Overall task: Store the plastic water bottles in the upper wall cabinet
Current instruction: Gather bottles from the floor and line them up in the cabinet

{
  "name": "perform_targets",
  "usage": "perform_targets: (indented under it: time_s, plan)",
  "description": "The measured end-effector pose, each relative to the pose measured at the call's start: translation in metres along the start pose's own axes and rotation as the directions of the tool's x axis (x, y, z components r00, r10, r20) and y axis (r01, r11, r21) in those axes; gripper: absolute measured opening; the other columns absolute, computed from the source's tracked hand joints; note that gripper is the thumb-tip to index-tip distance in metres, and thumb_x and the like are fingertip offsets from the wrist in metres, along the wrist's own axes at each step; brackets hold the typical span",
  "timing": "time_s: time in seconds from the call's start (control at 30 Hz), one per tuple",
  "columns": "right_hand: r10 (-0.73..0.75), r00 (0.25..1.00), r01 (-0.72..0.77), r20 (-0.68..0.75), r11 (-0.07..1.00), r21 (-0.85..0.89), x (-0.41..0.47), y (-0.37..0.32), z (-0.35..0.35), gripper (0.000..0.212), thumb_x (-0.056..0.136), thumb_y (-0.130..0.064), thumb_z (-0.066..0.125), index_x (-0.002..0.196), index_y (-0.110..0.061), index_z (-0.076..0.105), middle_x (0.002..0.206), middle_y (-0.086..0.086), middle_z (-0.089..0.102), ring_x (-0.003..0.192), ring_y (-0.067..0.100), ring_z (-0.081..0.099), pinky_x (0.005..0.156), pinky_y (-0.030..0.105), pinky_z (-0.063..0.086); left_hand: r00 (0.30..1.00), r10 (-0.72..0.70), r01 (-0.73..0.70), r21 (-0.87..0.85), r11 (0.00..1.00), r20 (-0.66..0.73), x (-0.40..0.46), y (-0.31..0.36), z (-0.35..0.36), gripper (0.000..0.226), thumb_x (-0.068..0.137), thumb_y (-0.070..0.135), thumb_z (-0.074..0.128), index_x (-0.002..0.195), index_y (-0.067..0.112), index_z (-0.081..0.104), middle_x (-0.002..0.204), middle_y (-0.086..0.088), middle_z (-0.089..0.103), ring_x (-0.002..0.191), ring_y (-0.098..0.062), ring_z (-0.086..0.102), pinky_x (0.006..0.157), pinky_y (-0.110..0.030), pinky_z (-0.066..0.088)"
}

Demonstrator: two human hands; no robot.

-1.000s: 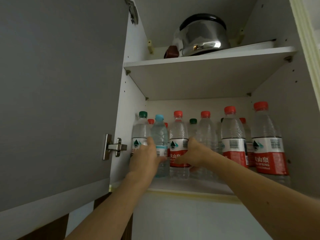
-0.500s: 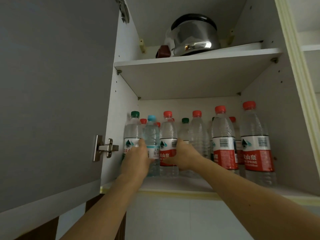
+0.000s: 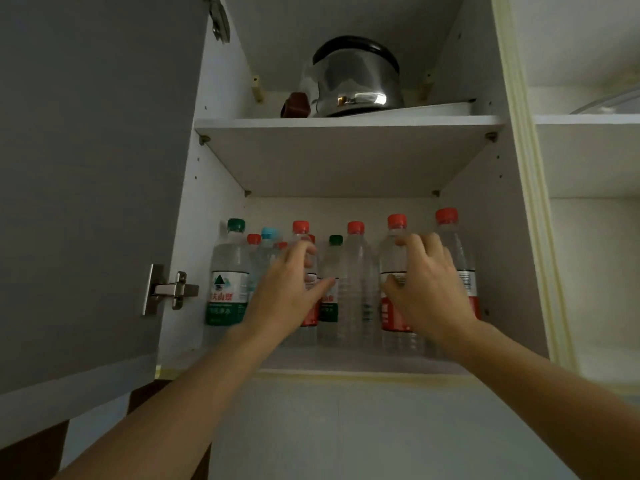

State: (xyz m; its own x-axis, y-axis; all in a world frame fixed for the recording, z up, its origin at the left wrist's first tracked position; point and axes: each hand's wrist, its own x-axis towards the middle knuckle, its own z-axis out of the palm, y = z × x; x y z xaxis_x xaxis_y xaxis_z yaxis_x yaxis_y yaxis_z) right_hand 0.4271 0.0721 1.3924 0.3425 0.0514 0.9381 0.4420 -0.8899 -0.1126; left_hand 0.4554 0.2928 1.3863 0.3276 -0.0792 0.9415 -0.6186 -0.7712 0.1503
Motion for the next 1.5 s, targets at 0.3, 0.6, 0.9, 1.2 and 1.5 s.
perform_targets:
  time_s: [0.3,0.6,0.9,1.2,1.5]
  plan:
    - [-0.028,1.000,0.028,0.004,0.995,-0.092,-0.031,0.018,0.003,0.073,0.089,-0.031,0.075,0.150,-0.020,0.035,0.144,0.009,0.045,0.129,0.028,0.047,0.100,0.041,0.052,0.947,-0.201,0.253,-0.196,0.947,0.249,0.025,0.040,0.062,0.091,0.086,0.036,0.078,0.156,0.020,0.021,0.147,-0.011,0.048,0.127,-0.028,0.056,0.103,-0.046,0.052]
    - [0.359,0.923,-0.377,0.141,0.916,0.136,-0.034,0.049,0.003,0.142,0.065,-0.060,0.087,0.152,-0.044,-0.024,0.164,0.007,-0.004,0.145,0.048,0.028,0.108,0.061,0.040,0.861,-0.282,0.433,-0.320,0.843,0.423,0.024,0.027,0.085,0.109,0.087,0.032,0.080,0.160,0.015,0.001,0.150,-0.009,0.050,0.133,-0.024,0.053,0.112,-0.039,0.044]
    - [0.342,0.931,-0.362,0.128,0.908,0.209,-0.039,0.052,0.007,0.148,0.063,-0.059,0.089,0.142,-0.056,-0.035,0.151,0.014,0.025,0.129,0.044,0.048,0.100,0.061,0.050,0.920,-0.260,0.287,-0.052,0.957,0.295,0.012,0.026,0.074,0.092,0.090,0.035,0.077,0.153,0.015,0.013,0.128,-0.009,0.062,0.095,-0.017,0.064,0.072,-0.025,0.053]
    - [0.290,0.955,-0.294,0.066,0.953,0.066,-0.043,0.042,0.008,0.139,0.072,-0.059,0.083,0.148,-0.044,-0.033,0.159,0.014,0.010,0.140,0.046,0.030,0.103,0.063,0.044,0.988,-0.110,0.046,0.465,0.884,0.112,-0.003,0.028,0.042,0.119,0.081,0.068,0.070,0.159,0.020,-0.006,0.117,-0.015,0.064,0.095,-0.030,0.068,0.071,-0.040,0.058]
    - [0.402,0.913,-0.407,0.066,0.894,0.189,-0.047,0.046,0.000,0.094,0.095,-0.027,0.065,0.159,-0.028,-0.004,0.140,0.017,0.041,0.120,0.039,0.052,0.092,0.053,0.050,0.963,-0.173,0.080,0.389,0.918,0.208,-0.009,0.033,0.032,0.119,0.090,0.059,0.067,0.157,0.026,-0.026,0.112,-0.013,0.067,0.086,-0.025,0.068,0.074,-0.044,0.060]
